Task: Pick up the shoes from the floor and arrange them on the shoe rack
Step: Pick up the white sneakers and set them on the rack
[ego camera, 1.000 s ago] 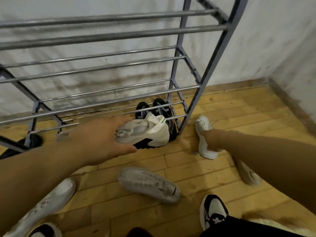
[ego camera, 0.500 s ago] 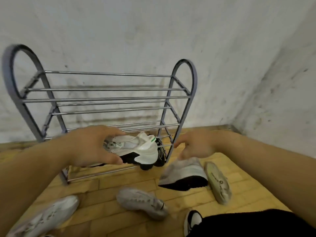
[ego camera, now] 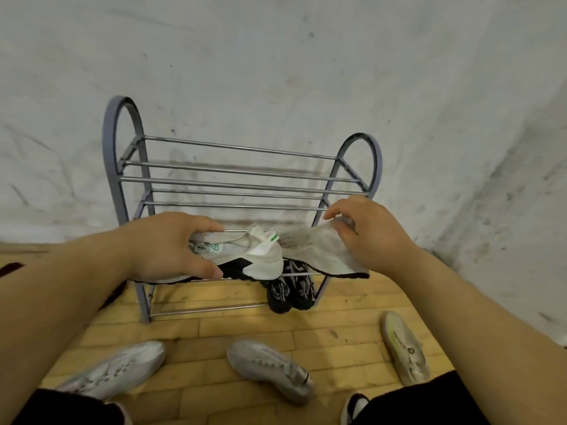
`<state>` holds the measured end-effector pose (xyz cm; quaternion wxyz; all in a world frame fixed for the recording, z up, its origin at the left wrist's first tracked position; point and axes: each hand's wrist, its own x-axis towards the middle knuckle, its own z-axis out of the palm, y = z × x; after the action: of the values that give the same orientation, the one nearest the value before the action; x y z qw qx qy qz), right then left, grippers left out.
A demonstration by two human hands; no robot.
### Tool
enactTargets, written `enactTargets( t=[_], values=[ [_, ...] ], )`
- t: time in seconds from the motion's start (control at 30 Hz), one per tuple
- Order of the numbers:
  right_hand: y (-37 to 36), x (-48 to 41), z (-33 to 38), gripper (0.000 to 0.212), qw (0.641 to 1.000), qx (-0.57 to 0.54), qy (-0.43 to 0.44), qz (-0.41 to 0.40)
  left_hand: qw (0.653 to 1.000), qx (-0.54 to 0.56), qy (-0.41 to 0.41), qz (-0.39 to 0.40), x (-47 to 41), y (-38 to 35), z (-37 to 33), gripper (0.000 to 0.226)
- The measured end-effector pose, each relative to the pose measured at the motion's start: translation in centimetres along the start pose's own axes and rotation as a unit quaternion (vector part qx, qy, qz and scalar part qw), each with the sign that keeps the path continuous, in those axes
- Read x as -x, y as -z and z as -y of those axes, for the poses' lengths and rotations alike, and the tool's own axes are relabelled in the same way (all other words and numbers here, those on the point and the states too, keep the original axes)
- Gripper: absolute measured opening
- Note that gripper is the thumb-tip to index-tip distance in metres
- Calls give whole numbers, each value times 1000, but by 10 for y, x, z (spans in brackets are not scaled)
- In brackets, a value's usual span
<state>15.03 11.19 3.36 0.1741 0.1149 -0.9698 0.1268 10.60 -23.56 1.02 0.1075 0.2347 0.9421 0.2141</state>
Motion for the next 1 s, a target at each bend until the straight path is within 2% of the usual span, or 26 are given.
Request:
enactTargets(
  t=[0.13, 0.4, 0.6, 0.77, 1.0],
  values=[
    [-12, -11, -10, 21, 998, -13, -12, -60, 1000, -2, 9, 14, -9, -3, 5, 100],
    [-68, -39, -32, 17, 988, 49, -12, -143, 999, 2, 31, 34, -31, -12, 10, 97],
    [-130, -45, -52, 21, 996, 32, -86, 17, 997, -10, 43, 62, -47, -20, 13, 100],
    [-143, -52, -57, 18, 988, -53, -142, 28, 995, -10, 58, 81, -57, -23, 22, 102],
    [-152, -57, -62, 19, 983, -88, -164, 5, 994, -7, 61, 88, -65, -24, 33, 98]
  ],
)
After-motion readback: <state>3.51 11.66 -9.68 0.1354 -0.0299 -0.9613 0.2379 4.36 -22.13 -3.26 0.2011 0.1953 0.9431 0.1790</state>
